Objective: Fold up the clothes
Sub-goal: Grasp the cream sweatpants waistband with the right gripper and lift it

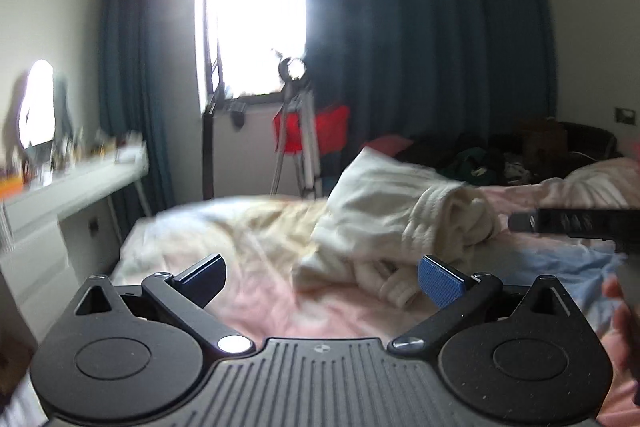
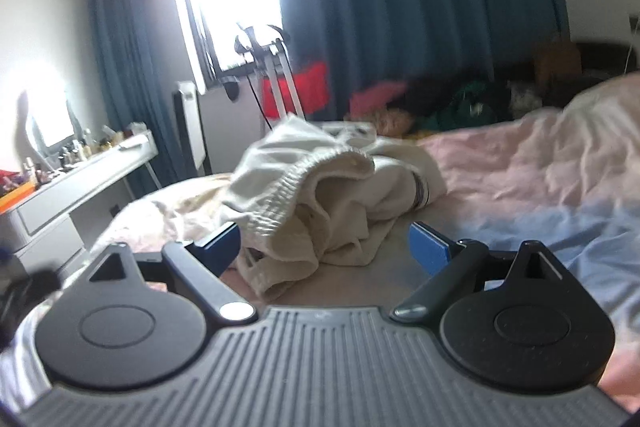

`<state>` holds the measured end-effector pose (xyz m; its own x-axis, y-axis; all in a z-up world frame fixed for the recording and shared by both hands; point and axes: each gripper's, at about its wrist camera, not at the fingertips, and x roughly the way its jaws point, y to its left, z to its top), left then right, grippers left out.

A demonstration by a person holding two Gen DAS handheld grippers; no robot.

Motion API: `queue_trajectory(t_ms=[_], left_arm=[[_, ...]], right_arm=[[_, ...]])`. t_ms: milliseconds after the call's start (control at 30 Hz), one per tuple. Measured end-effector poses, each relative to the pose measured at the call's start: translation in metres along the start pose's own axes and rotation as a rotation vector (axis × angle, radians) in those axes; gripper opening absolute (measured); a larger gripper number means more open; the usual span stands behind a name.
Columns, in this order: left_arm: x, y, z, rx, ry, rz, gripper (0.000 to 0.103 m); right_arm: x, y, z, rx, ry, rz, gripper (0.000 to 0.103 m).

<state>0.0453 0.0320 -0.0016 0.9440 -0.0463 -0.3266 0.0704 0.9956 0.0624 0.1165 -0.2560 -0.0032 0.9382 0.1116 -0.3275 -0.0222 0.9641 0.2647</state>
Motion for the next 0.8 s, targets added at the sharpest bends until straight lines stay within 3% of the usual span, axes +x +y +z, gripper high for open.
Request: queue_trajectory(t_ms=[67,133,233,367,467,533,600,667,800], left_arm=[[0.011,0.011,-0.006,-0.064,0.046,-0.008,0.103],[0.019,0.019,-0.009,-0.109,0.065,-0.031,0.103],[0.032,0.025,-0.009,-0.102,0.062,-0.046,0.103],[0.054,0.04,-0.009,-0.115,0.039,-0.046,0.103],[0.071,0.056,-0.009,-0.156,0.042,-0.051,0.103],[0.08,0.065,-0.008,-0.179,0.041,-0.041,0.103],[0.085,0.074,-0.009,-0.197,0.038,-0.029,0.103],[0.088,0.081,-0.012,-0.222,0.044,-0.034,0.103],[0.088,0.083,-0.018,-0.267,0.055,-0.09,0.103]], right_arm=[[0.039,-0.005,0.006,0.036,0.035,-0.034,0.089],[0.079,-0.012,0.013,0.072,0.058,-0.09,0.075],[0.128,-0.026,0.021,0.145,0.057,-0.135,0.076],[0.176,-0.03,0.031,0.17,0.025,-0.132,0.075],[0.207,-0.021,0.039,0.119,0.045,-0.107,0.059],[0.22,-0.013,0.048,0.087,0.056,-0.076,0.048],[0.227,0.001,0.059,0.047,0.054,-0.101,0.039],[0.23,0.016,0.072,0.003,0.038,-0.128,0.009],[0.202,0.056,0.101,-0.109,-0.075,-0.067,0.008]])
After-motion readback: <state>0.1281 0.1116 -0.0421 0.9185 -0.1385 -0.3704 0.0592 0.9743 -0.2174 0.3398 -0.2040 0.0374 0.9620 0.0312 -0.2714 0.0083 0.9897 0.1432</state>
